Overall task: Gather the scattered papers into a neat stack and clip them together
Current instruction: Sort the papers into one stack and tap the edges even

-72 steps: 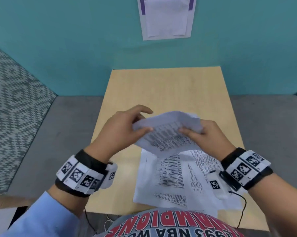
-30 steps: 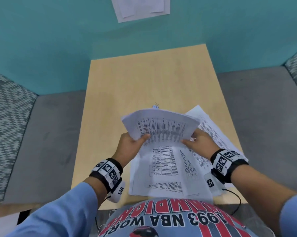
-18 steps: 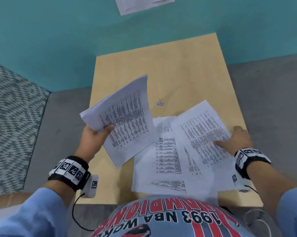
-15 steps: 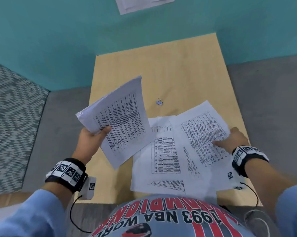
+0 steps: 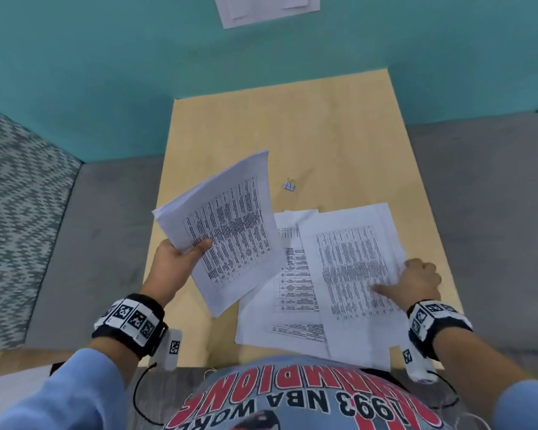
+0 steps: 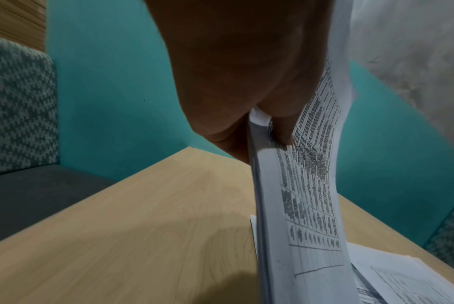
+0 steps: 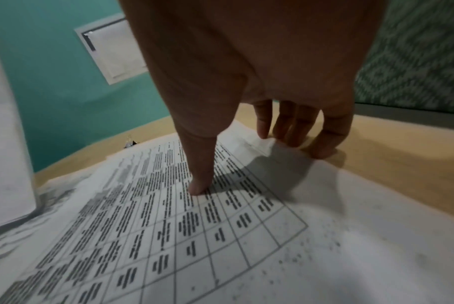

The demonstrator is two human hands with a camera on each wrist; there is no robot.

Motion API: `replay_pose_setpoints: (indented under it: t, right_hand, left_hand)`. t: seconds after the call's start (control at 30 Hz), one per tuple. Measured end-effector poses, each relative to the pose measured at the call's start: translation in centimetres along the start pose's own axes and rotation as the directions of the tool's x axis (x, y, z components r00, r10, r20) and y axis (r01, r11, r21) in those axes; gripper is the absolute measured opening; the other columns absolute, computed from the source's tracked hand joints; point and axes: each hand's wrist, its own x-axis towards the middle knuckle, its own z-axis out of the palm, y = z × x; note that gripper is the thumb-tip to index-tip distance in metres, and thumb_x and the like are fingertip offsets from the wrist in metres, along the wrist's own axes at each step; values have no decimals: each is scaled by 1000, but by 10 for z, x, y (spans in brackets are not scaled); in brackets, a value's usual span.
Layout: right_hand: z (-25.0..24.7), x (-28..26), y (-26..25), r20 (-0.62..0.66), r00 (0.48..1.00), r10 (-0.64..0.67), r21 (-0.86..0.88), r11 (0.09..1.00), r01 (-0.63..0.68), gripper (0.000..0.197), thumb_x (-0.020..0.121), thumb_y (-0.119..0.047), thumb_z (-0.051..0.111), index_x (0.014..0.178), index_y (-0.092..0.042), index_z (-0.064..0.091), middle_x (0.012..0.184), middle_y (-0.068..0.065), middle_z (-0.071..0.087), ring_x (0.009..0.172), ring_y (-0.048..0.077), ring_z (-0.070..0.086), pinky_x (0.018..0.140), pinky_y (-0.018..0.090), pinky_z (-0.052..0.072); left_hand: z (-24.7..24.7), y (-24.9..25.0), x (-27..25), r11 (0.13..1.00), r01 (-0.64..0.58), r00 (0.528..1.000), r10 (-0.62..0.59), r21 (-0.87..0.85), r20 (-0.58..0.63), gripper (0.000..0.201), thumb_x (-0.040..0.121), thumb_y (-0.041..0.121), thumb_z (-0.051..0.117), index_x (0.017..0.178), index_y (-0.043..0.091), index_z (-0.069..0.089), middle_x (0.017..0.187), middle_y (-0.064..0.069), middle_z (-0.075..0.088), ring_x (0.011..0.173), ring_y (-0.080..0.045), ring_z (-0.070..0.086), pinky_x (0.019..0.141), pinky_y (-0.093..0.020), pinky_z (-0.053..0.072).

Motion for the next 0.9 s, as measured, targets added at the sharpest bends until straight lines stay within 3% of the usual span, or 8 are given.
replay_pose_setpoints:
  t: [0.13,0.27,0.43,0.53,0.6,0.7,0.8,0.9]
  right_hand:
    - [-5,12,-4,20,999,44,112,993,-46,98,57,-37,101,131,-3,47,128,23,56,114,41,60,90,49,56]
    - [-15,20,10,59,998,30,154,987,-38,85,71,-22,95,136,1,44,111,20,60,92,34,62,73,39,53]
    - [-8,6,-4,-36,992,123,38,992,-121,97,60,-28,100,134,2,45,132,27,51,114,45,59,94,49,52]
    - [-5,7,-12,33,992,124,154,980,-127,85,67,-17,95,129,4,41,108,22,59,97,40,66,69,40,56]
    - [-5,9,-11,88,993,81,156,983,-95,67,75,-12,88,124,3,44,98,19,59,83,35,64,54,32,47]
    - [-2,8,-9,111,994,-11,130,992,-3,34,81,-13,80,103,0,58,99,18,66,74,26,60,54,28,46]
    - [-6,7,0,81,992,-93,220,973,73,28,84,-17,82,102,-5,65,93,15,70,73,26,64,58,27,48]
    - [-25,3,11,41,983,-179,314,936,157,20,90,-18,79,103,-12,64,89,12,71,67,20,61,54,23,42]
  left_hand:
    - [-6,-2,-4,1000,8,1000,-8,19,16,17,95,22,82,99,38,78,99,24,83,95,1,78,93,-42,62]
    - [-14,-6,-5,1000,20,1000,-20,24,4,15,94,25,83,100,38,78,101,23,83,97,-4,79,92,-42,63]
    - [-16,-5,-7,1000,29,1000,-29,11,2,15,95,23,82,100,37,77,98,21,83,103,-12,78,91,-42,62]
    - [-17,-4,-10,999,32,999,-32,14,6,15,96,21,81,100,35,77,99,17,83,102,-11,77,91,-42,62]
    - [-17,-5,-12,999,31,999,-32,18,11,15,96,22,81,101,36,78,99,19,83,103,-11,78,91,-41,62]
    - [-17,-6,-13,999,28,1000,-28,16,9,15,96,22,81,102,36,78,102,19,84,102,-9,79,91,-41,62]
    - [-18,-7,-13,999,34,999,-34,28,10,16,96,21,80,102,36,78,100,24,83,97,-3,79,91,-40,62]
    - [-18,-6,-12,999,37,999,-37,35,-1,15,96,22,80,102,36,78,99,21,84,101,-8,78,92,-41,62]
